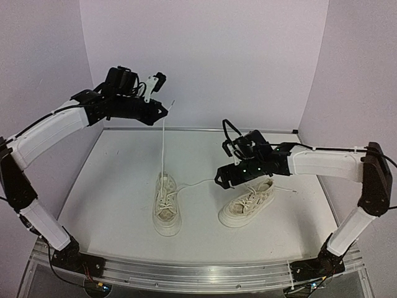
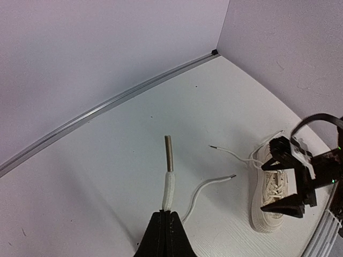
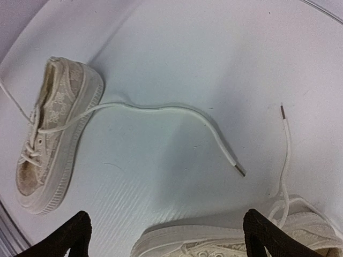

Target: Tie the shoes

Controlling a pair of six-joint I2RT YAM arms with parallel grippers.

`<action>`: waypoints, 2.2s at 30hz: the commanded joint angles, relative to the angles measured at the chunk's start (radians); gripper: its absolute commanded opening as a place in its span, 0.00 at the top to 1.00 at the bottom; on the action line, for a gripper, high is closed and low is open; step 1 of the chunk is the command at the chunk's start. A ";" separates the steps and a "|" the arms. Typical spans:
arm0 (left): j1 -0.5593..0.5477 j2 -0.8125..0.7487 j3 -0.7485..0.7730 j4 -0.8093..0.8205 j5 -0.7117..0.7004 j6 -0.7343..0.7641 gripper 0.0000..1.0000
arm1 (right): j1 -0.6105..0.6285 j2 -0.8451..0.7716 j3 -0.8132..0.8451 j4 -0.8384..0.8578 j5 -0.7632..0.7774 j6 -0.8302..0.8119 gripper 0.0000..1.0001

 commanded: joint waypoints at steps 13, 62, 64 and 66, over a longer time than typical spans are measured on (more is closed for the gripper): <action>0.004 -0.384 -0.417 0.052 -0.066 -0.145 1.00 | -0.120 0.344 0.290 -0.210 -0.011 -0.236 0.38; 0.004 -0.936 -0.813 0.157 0.310 -0.186 1.00 | 0.095 0.305 0.685 -0.128 -0.558 -0.140 1.00; 0.004 -0.971 -0.820 0.160 0.356 -0.176 1.00 | 0.135 0.372 0.778 -0.113 -0.578 -0.116 1.00; 0.004 -0.994 -0.822 0.160 0.399 -0.167 1.00 | 0.162 0.437 0.852 -0.086 -0.592 -0.082 1.00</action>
